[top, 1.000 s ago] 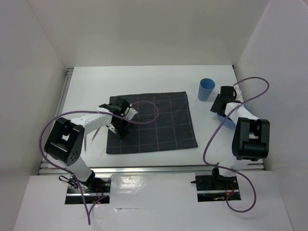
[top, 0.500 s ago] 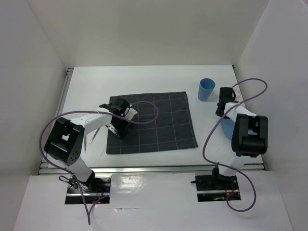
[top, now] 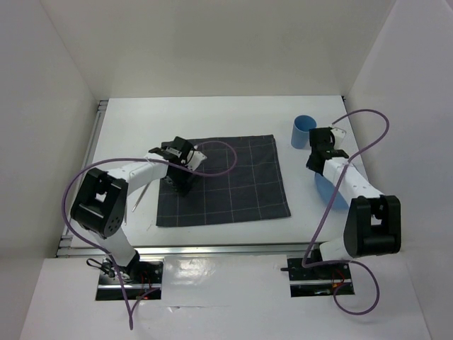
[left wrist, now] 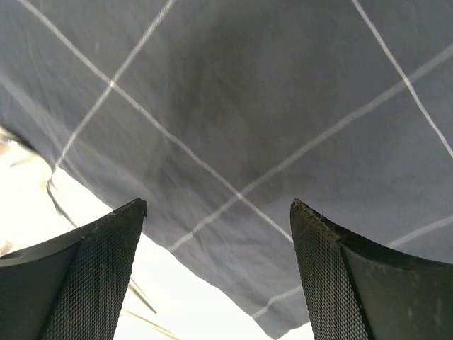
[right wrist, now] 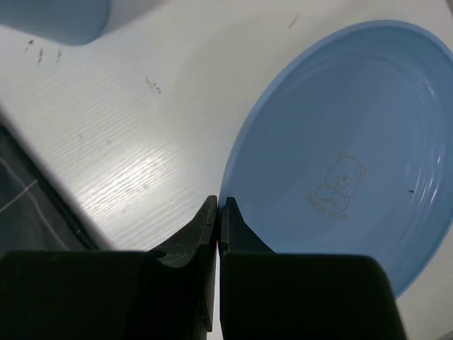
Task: Set the dinner table for one person
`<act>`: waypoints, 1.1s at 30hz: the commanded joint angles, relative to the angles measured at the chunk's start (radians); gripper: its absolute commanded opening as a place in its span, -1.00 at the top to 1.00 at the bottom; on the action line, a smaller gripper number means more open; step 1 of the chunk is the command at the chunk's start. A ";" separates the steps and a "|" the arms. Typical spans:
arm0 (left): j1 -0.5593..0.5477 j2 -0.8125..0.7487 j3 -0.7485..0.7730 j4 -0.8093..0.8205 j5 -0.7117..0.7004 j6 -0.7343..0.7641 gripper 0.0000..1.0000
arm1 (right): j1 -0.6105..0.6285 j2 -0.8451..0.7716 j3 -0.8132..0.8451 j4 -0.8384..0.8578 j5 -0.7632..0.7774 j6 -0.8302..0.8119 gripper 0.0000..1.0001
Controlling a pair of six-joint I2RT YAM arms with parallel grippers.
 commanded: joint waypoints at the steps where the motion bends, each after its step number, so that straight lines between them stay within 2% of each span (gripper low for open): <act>1: 0.005 0.049 0.029 0.013 0.003 0.024 -0.78 | 0.020 -0.037 0.037 -0.089 0.098 0.043 1.00; 6: 0.048 0.032 0.061 -0.025 -0.011 -0.013 -0.78 | 0.084 -0.104 0.055 -0.178 0.149 0.061 1.00; 8: 0.074 0.000 0.061 -0.065 0.002 -0.022 -0.78 | 0.147 -0.133 0.090 -0.215 0.186 0.070 1.00; 12: 0.103 -0.009 0.008 -0.043 -0.033 0.027 -0.76 | 0.291 -0.181 0.159 -0.299 0.253 0.082 1.00; 21: 0.094 0.083 0.020 0.060 -0.067 0.055 -0.65 | 0.512 -0.110 0.286 -0.470 0.368 0.200 1.00; 26: 0.065 0.138 0.020 0.116 -0.149 0.085 -0.65 | 0.541 -0.087 0.310 -0.481 0.379 0.236 1.00; 33: 0.065 0.204 0.066 0.147 -0.172 0.094 -0.65 | 0.541 -0.078 0.287 -0.427 0.355 0.215 1.00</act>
